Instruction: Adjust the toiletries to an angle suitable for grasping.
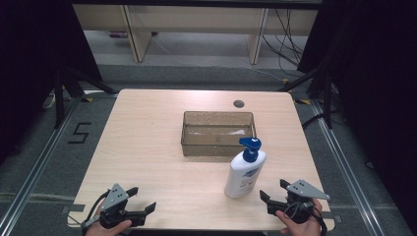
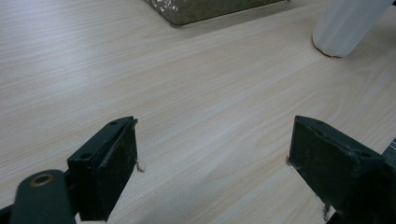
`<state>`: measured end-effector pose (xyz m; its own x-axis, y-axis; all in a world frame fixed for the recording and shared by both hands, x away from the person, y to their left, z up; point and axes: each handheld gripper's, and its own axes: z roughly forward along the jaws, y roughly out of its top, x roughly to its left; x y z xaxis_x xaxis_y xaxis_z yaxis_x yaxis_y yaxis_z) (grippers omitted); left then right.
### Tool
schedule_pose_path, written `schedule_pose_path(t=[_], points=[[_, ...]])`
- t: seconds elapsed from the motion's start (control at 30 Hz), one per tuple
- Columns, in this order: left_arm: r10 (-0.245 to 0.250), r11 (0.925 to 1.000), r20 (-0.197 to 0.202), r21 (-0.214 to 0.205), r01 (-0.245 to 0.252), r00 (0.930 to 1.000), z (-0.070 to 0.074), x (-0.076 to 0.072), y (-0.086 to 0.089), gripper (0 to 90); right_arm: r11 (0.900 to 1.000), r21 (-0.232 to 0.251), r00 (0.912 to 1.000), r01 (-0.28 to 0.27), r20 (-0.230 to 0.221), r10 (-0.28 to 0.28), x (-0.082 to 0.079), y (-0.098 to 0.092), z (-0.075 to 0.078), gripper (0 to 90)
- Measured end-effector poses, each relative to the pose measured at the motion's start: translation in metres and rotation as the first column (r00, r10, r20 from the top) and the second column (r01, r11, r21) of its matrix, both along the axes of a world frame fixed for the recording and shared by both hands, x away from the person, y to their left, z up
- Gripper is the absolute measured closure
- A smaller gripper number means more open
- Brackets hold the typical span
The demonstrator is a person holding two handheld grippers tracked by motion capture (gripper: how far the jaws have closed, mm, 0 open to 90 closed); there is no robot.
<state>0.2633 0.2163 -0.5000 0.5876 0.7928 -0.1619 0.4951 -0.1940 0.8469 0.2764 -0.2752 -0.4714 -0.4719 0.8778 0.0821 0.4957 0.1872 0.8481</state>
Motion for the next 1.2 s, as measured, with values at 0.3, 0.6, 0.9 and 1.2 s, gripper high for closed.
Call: schedule_pose_path(t=[0.3,0.6,0.9,1.2], points=[[0.001,1.0000,0.007,0.008,-0.001,1.0000,0.001,0.000,0.000,14.8,0.9990,0.008,0.9985,-0.045,0.032,0.044,-0.001,0.000,0.002,15.4],[0.004,0.9999,0.006,0.011,-0.004,1.0000,0.001,0.000,0.000,14.8,0.9977,0.038,0.9957,-0.057,0.075,0.054,-0.004,0.001,0.011,17.9],[-0.001,1.0000,0.004,0.004,0.001,1.0000,0.000,0.001,0.000,14.8,0.9932,0.071,0.9904,-0.092,0.110,0.084,-0.006,0.006,0.027,18.8],[-0.003,1.0000,0.002,-0.002,0.003,1.0000,0.000,0.002,0.000,14.8,0.9915,0.087,0.9897,-0.097,0.114,0.087,-0.009,0.010,0.045,19.0]])
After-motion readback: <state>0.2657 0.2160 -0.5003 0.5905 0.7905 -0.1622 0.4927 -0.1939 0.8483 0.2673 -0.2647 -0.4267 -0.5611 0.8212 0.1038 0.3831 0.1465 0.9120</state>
